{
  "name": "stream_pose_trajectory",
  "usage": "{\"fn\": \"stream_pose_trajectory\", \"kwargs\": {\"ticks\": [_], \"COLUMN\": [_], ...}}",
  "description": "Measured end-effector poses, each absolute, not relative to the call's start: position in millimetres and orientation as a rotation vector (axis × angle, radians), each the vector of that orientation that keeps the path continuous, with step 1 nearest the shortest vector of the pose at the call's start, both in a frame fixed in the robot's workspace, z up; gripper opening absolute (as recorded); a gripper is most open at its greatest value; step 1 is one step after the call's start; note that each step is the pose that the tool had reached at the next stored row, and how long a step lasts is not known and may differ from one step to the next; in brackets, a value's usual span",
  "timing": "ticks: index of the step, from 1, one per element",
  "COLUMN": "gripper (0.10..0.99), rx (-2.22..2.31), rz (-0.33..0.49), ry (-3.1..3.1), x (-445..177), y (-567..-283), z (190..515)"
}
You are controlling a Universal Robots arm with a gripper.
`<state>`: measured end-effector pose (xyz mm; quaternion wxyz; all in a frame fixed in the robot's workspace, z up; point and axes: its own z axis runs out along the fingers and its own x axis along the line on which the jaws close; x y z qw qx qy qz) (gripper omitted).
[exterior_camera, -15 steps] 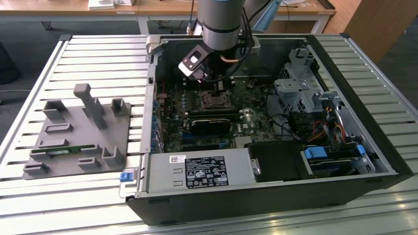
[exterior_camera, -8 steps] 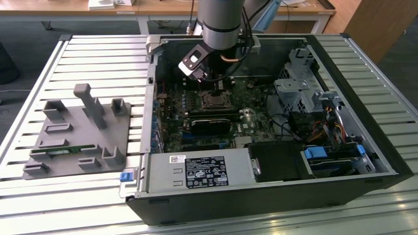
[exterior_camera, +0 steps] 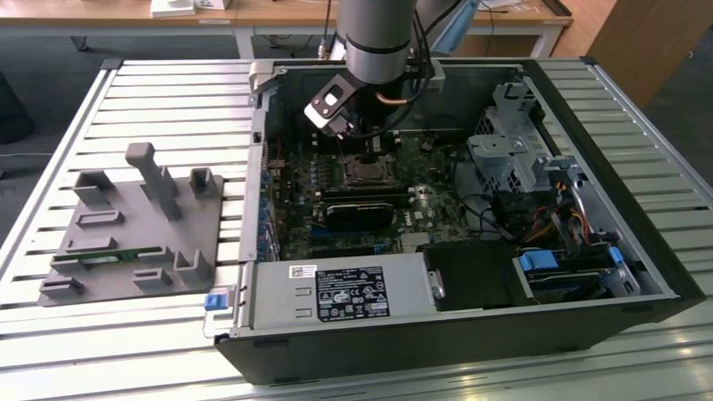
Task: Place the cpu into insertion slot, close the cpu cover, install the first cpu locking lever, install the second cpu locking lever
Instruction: 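Install the first cpu locking lever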
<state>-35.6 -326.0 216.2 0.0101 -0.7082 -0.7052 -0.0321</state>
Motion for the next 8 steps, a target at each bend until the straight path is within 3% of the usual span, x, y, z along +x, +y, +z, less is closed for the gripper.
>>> {"fn": "stream_pose_trajectory", "kwargs": {"ticks": [8], "gripper": [0.106], "rx": [-2.211], "rz": [-0.1], "ry": [-2.201], "x": [-35.6], "y": [-326.0], "z": [218.1]}}
